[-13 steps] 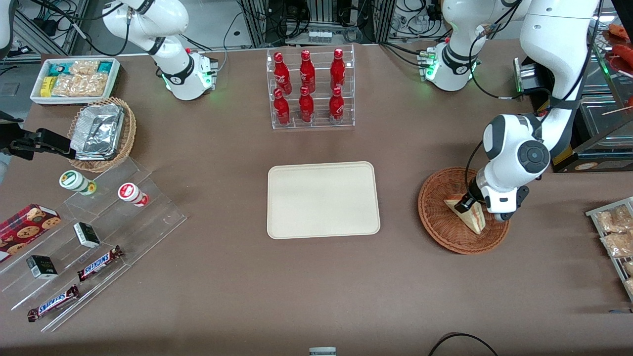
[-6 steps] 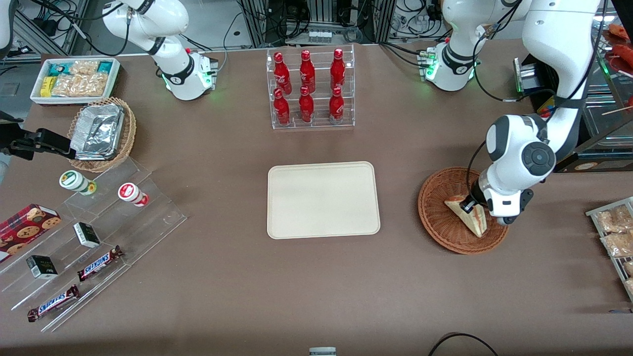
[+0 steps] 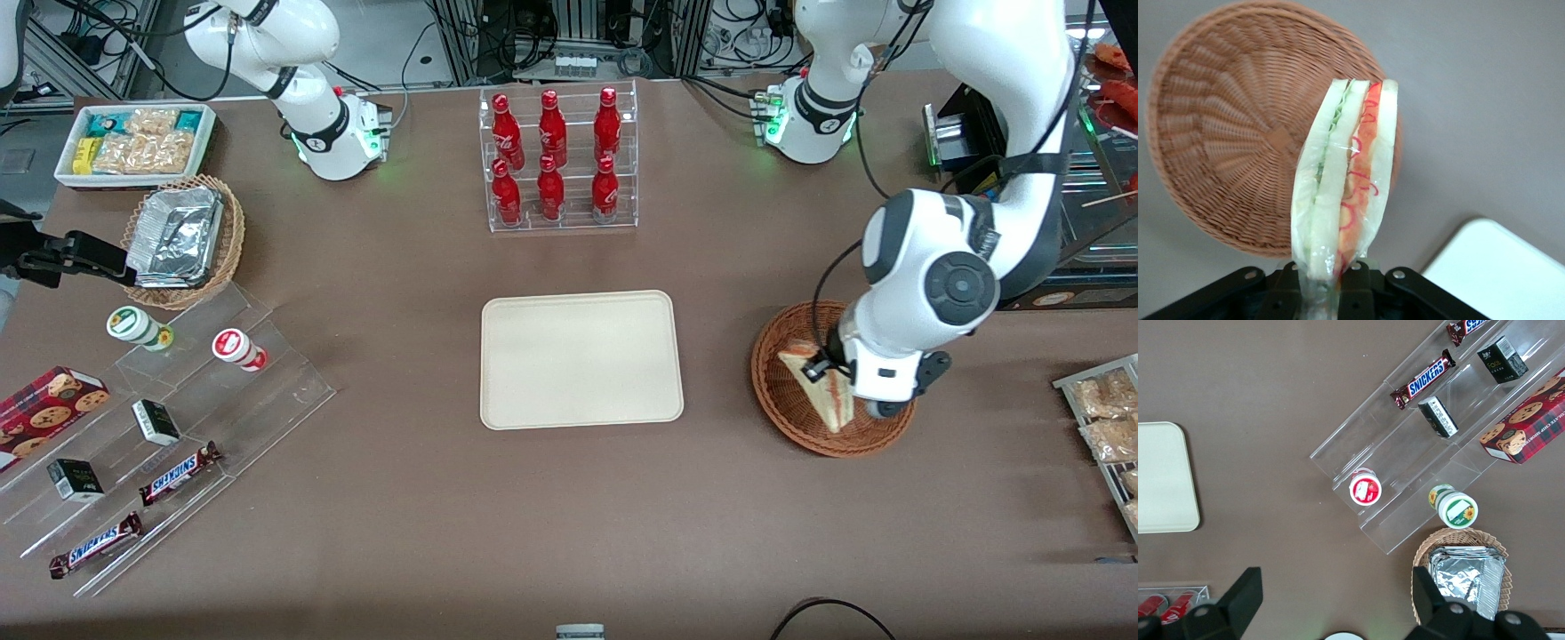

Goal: Place sandwich from basket to tray
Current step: 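Carry the sandwich over to the cream tray with the left gripper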

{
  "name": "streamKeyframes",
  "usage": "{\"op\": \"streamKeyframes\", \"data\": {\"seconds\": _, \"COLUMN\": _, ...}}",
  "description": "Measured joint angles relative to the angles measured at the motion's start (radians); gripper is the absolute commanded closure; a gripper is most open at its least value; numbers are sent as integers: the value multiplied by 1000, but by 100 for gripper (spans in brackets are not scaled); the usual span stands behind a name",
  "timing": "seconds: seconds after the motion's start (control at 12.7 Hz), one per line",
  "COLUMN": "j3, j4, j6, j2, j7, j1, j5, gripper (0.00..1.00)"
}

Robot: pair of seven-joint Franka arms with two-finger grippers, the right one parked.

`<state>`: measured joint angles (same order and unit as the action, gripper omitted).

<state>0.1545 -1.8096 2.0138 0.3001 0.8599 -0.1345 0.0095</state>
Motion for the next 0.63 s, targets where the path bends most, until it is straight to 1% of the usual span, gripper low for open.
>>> {"op": "streamKeyframes", "data": {"seconds": 0.32, "j3": 10, "j4": 53, "j6": 4, "j2": 77, "j7": -43, "j1": -158, "j5": -2, "gripper": 100}}
{"op": "streamKeyframes", "data": {"seconds": 0.47, "j3": 11, "j4": 121, "j6": 4, "j2": 142, "j7": -41, "j1": -254, "j5": -2, "gripper": 100}}
{"op": "streamKeyframes", "data": {"seconds": 0.63, "j3": 11, "j4": 191, "j6": 5, "j2": 214, "j7": -12, "j1": -327, "j5": -2, "gripper": 100}}
